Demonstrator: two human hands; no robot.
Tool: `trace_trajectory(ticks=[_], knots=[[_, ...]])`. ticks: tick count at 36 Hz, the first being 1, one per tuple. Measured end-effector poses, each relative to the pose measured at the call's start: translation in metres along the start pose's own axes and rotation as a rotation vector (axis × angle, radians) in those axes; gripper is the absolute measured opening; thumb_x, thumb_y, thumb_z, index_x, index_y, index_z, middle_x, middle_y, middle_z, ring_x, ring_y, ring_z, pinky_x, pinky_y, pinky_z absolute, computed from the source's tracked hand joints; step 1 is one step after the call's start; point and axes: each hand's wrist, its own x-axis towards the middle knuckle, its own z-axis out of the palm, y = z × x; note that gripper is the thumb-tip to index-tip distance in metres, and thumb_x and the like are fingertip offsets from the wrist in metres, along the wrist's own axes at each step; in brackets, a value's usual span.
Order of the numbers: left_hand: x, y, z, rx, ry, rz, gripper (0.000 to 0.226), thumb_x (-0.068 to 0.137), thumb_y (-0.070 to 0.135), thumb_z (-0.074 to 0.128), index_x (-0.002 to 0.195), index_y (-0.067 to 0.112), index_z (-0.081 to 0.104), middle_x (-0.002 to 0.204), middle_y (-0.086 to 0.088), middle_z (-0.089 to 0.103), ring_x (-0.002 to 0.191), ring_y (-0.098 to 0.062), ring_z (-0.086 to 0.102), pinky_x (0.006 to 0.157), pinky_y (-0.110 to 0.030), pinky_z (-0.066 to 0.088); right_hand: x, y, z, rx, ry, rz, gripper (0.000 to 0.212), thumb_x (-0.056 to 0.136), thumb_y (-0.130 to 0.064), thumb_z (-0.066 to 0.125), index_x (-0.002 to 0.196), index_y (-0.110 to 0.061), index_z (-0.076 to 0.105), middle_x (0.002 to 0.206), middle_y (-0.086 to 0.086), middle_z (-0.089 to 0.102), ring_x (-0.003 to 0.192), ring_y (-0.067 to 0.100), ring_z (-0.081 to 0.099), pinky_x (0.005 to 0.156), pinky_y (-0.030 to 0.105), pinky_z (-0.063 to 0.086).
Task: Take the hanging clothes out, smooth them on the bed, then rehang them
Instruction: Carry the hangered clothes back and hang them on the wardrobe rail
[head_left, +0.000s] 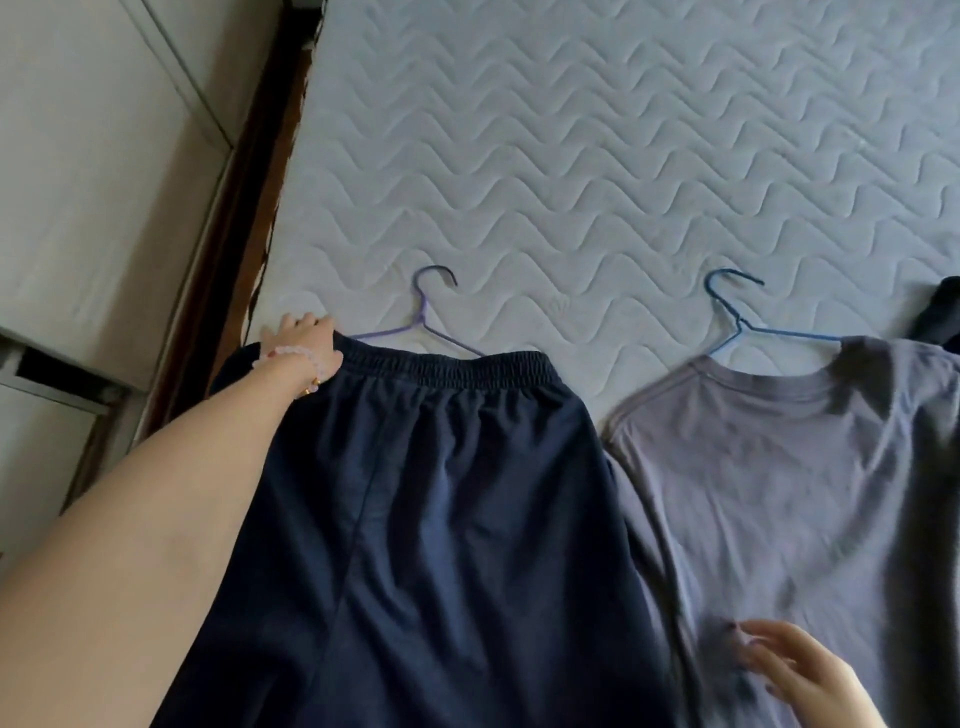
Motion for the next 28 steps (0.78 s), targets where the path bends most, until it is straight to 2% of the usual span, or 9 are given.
trace_trajectory(ticks=[5, 8, 10, 14, 17, 20, 24, 26, 28], knots=[[-0.022, 0.004, -0.019, -0.147, -0.014, 0.022, 0.033, 0.092, 0.022, 0.051, 0.123, 0.015, 0.057, 0.124, -0.016, 0.057, 0.113, -0.034, 0.054, 0.089, -0.036, 0.045, -0.016, 0.01, 0.002, 0.03, -0.04, 0.011, 0.023, 0.082, 0.004, 0.063, 0.082, -0.019, 0.069, 0.072, 0.006, 0.073, 0.057, 0.01, 0.065, 0.051, 0.014, 0.048], [-0.052, -0.001, -0.037, -0.243, 0.028, 0.084, 0.012, 0.086, 0.023, 0.061, 0.085, 0.011, 0.061, 0.102, -0.016, 0.063, 0.09, -0.03, 0.057, 0.071, -0.032, 0.042, -0.031, 0.004, 0.003, 0.087, -0.062, 0.025, 0.019, 0.087, 0.001, 0.058, 0.089, -0.015, 0.067, 0.079, 0.01, 0.071, 0.065, 0.016, 0.064, 0.059, 0.023, 0.048], [-0.075, -0.004, -0.048, -0.277, 0.019, 0.147, 0.024, 0.086, 0.024, 0.062, 0.067, 0.015, 0.052, 0.086, -0.014, 0.06, 0.078, -0.026, 0.052, 0.061, -0.03, 0.033, -0.044, -0.005, 0.0, 0.129, -0.075, 0.033, 0.017, 0.088, -0.001, 0.056, 0.093, -0.015, 0.066, 0.084, 0.011, 0.069, 0.071, 0.02, 0.062, 0.064, 0.028, 0.046], [-0.138, -0.009, -0.071, -0.429, -0.074, 0.28, 0.042, 0.086, 0.028, 0.066, 0.053, 0.019, 0.041, 0.059, -0.002, 0.044, 0.061, -0.021, 0.041, 0.055, -0.03, 0.027, -0.069, -0.022, -0.012, 0.165, -0.07, 0.006, 0.019, 0.086, 0.0, 0.056, 0.09, -0.015, 0.066, 0.084, 0.012, 0.07, 0.072, 0.022, 0.063, 0.066, 0.031, 0.049], [-0.201, -0.01, -0.092, -0.674, -0.176, 0.327, 0.044, 0.088, 0.024, 0.064, 0.048, 0.02, 0.046, 0.043, 0.009, 0.046, 0.046, -0.002, 0.04, 0.051, -0.018, 0.029, -0.089, -0.031, -0.024, 0.226, -0.052, 0.0, 0.019, 0.086, 0.002, 0.055, 0.091, -0.012, 0.066, 0.082, 0.013, 0.068, 0.073, 0.025, 0.061, 0.067, 0.033, 0.049], [-0.269, -0.007, -0.107, -0.927, -0.253, 0.288, 0.035, 0.09, 0.021, 0.062, 0.055, 0.021, 0.061, 0.05, 0.014, 0.059, 0.05, 0.005, 0.051, 0.057, -0.013, 0.038, -0.112, -0.034, -0.038, 0.27, -0.027, -0.013, 0.021, 0.085, 0.003, 0.056, 0.087, -0.015, 0.067, 0.078, 0.012, 0.068, 0.07, 0.024, 0.061, 0.069, 0.032, 0.048], [-0.359, 0.007, -0.111, -1.244, -0.386, 0.193, 0.02, 0.092, 0.017, 0.058, 0.074, 0.007, 0.059, 0.068, 0.0, 0.065, 0.067, -0.012, 0.061, 0.067, -0.022, 0.046, -0.149, -0.022, -0.058, 0.292, 0.024, -0.009, 0.023, 0.084, 0.007, 0.05, 0.089, -0.01, 0.065, 0.071, 0.008, 0.066, 0.061, 0.016, 0.059, 0.054, 0.016, 0.046], [-0.4, 0.02, -0.109, -1.277, -0.369, 0.194, 0.015, 0.091, 0.018, 0.06, 0.079, 0.009, 0.059, 0.079, -0.008, 0.061, 0.08, -0.019, 0.057, 0.077, -0.03, 0.041, -0.167, -0.007, -0.067, 0.294, 0.038, 0.006, 0.025, 0.084, 0.009, 0.048, 0.091, -0.008, 0.064, 0.068, 0.006, 0.066, 0.058, 0.013, 0.058, 0.048, 0.011, 0.044], [-0.436, 0.037, -0.107, -1.264, -0.306, 0.211, 0.015, 0.089, 0.016, 0.063, 0.076, 0.011, 0.057, 0.077, -0.007, 0.058, 0.079, -0.018, 0.054, 0.075, -0.028, 0.04, -0.185, 0.012, -0.076, 0.308, 0.04, 0.018, 0.023, 0.084, 0.009, 0.049, 0.092, -0.006, 0.065, 0.068, 0.008, 0.065, 0.057, 0.015, 0.058, 0.05, 0.016, 0.045]])
